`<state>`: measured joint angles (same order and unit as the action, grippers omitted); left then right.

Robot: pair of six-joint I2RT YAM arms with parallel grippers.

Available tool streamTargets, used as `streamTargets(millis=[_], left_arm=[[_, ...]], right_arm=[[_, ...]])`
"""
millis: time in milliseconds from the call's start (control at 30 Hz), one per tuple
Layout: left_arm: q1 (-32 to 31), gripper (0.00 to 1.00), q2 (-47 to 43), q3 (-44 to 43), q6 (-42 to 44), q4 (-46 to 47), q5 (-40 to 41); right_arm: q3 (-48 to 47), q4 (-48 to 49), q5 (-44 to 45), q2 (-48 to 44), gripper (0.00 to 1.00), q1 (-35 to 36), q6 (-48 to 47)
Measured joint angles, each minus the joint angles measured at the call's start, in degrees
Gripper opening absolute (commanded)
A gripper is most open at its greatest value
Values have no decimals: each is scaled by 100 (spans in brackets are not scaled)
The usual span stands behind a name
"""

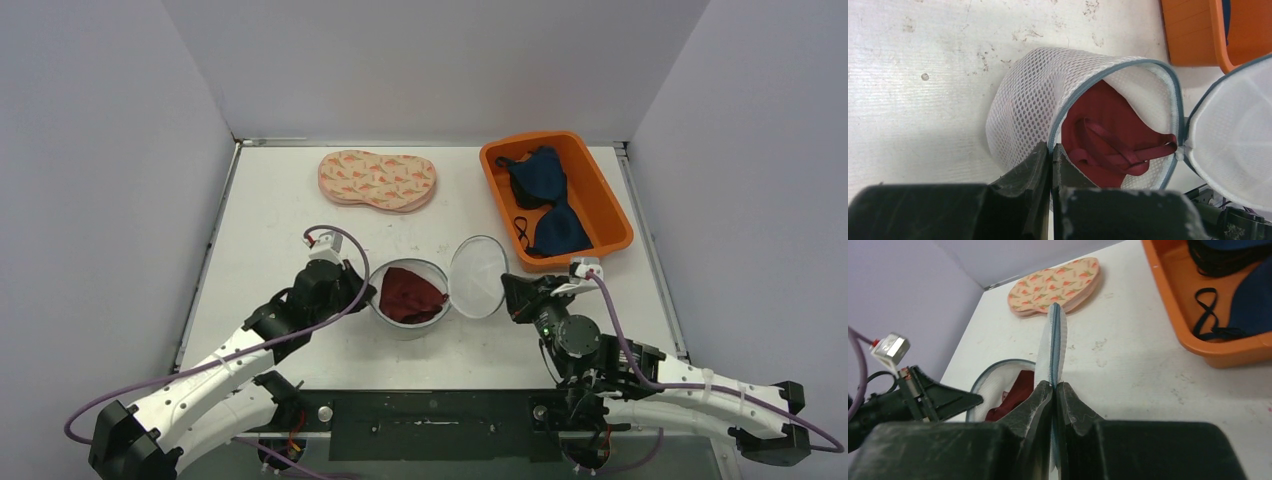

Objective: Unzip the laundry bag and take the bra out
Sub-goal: Open the laundry bag at the center of the board.

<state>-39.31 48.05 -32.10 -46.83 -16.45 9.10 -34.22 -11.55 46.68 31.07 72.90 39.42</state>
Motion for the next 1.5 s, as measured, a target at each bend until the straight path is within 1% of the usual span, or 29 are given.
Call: streamTargets(millis=[100, 200, 233, 333, 367, 433, 467, 567, 633, 700, 767, 833, 933, 1000, 1133, 1200, 1267, 1300, 1400, 1433, 1500], left_arm=[[4, 0, 0, 103, -61, -2, -2], [4, 0, -15, 177, -98, 2, -2], [4, 0, -31, 212, -105, 2, -4], [4, 0, -96, 299, -127, 0, -2], [4, 0, -120, 323, -144, 0, -2], [4, 0, -160, 350, -166, -2, -2], [4, 0, -177, 356, -181, -2, -2], [4, 0, -216, 356, -201, 0, -7], [4, 0, -225, 356, -203, 0, -15], [4, 0, -229, 356, -203, 0, -52], [4, 0, -260, 356, -205, 0, -107], [4, 2, -343, 356, -205, 2, -208], [4, 6, -549, 372, -205, 33, -348], [9, 7, -688, 400, -205, 46, -442], [20, 7, -809, 426, -208, 37, -566], [33, 8, -833, 442, -205, 20, -627], [42, 12, -885, 470, -205, -20, -678], [44, 16, -909, 485, -203, -28, -695], [44, 37, -1019, 549, -190, -59, -769], [44, 41, -1043, 557, -184, -76, -796], [44, 43, -1071, 573, -210, -109, -852]], right_arm=[[181, -444, 374, -321, 6, 0, 466], [225, -946, 684, -483, 18, 0, 1008], [225, -1158, 793, -509, 26, 0, 1241], [225, -1703, 1019, -514, 55, 0, 1773], [225, -1867, 1075, -516, 62, 0, 1945], [223, -2190, 1169, -516, 72, 0, 2179], [221, -2332, 1207, -516, 74, 0, 2251], [155, -2601, 1246, -481, 75, 0, 2251], [-26, -2575, 1178, -332, 74, 0, 1993], [-197, -2181, 894, -96, 73, 0, 1495], [-317, -1589, 389, 264, 70, 0, 933], [-498, -1021, -203, 885, 63, 13, 435], [-994, -317, -1036, 2236, 52, 90, -251], [-1270, 68, -1434, 3084, 47, 164, -575], [-1419, 597, -2081, 4129, 44, 216, -1003], [-1471, 708, -2275, 4470, 46, 212, -1154], [-1547, 769, -2413, 4752, 51, 216, -1283], [-1576, 802, -2465, 4857, 52, 219, -1346], [-1604, 796, -2500, 5056, 56, 289, -1493], [-1604, 791, -2498, 5099, 56, 337, -1526], [-1604, 791, -2498, 5176, 57, 448, -1567]])
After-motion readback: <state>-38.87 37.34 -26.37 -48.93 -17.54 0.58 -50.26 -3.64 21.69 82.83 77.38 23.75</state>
